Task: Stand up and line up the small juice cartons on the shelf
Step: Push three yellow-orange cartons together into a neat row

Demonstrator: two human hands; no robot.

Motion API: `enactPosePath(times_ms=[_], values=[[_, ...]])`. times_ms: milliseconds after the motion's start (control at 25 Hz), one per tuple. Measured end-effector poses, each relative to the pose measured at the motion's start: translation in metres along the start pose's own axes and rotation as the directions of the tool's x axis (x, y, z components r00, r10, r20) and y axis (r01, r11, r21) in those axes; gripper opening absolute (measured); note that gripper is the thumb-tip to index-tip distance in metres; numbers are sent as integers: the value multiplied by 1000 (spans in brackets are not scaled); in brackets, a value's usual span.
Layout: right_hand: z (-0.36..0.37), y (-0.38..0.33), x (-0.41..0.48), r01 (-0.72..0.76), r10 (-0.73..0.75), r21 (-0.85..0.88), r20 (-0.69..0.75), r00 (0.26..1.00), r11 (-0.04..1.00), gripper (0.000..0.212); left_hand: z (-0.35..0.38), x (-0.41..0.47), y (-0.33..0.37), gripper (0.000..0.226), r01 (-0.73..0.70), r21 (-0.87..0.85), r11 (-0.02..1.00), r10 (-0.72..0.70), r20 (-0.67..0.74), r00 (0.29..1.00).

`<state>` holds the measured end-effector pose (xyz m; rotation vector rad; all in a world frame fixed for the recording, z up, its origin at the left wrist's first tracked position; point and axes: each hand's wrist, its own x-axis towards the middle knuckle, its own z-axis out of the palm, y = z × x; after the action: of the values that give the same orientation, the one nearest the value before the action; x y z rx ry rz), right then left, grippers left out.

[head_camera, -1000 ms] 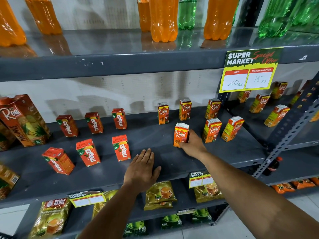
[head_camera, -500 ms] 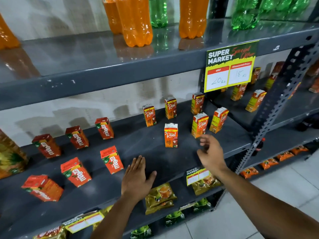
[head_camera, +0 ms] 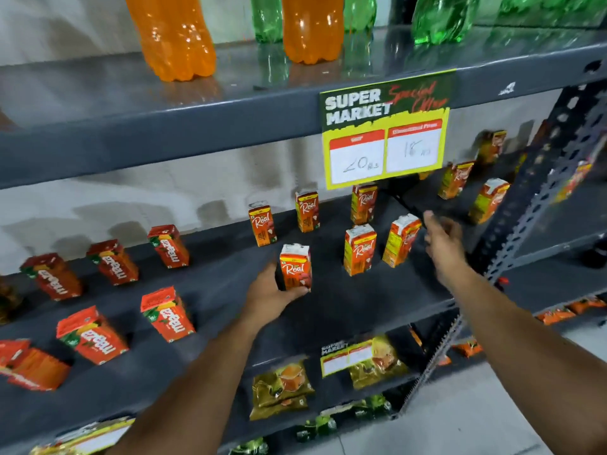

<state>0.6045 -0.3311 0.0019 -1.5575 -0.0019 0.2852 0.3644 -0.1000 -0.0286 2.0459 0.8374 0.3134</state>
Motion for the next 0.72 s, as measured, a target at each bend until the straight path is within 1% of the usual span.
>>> enactPosePath(times_ms=[40,80,120,160,200,240,320,400,480,560,720], values=[[4,-1,14,-3,2,22,54,999,1000,49,9,2,6,55,11,-10,1000,-11,-53,999],[9,-5,15,-8,4,36,102,995,999,37,19,2,12,47,23,-19,1000,-24,-92,995],[14,-11,11,3,-14,66,174,985,998,26,29,2,18,44,30,-40,999,-35,-124,992],[19,-11,9,-8,-15,96,236,972,995,21,38,2,25,46,32,-65,997,-41,-142,989],[23,-10,8,-33,-5,139,262,965,990,21,47,3,30,49,24,-85,996,-37,-147,988],[27,-10,6,-58,16,162,252,968,985,24,56,3,36,52,21,-95,995,-35,-144,989],[36,-7,5,-55,17,158,227,974,986,35,69,7,47,57,6,-100,995,-19,-138,990],[43,-3,0,-18,-9,113,238,971,993,41,77,13,52,62,-14,-108,994,1,-124,992],[47,2,0,26,-43,66,271,962,997,39,81,18,53,68,-21,-131,991,5,-126,992],[51,5,-5,22,-49,87,323,945,996,35,82,22,50,71,-20,-153,988,3,-110,994],[58,10,-9,48,-55,29,368,928,998,45,84,22,48,72,-24,-143,989,15,-63,998]])
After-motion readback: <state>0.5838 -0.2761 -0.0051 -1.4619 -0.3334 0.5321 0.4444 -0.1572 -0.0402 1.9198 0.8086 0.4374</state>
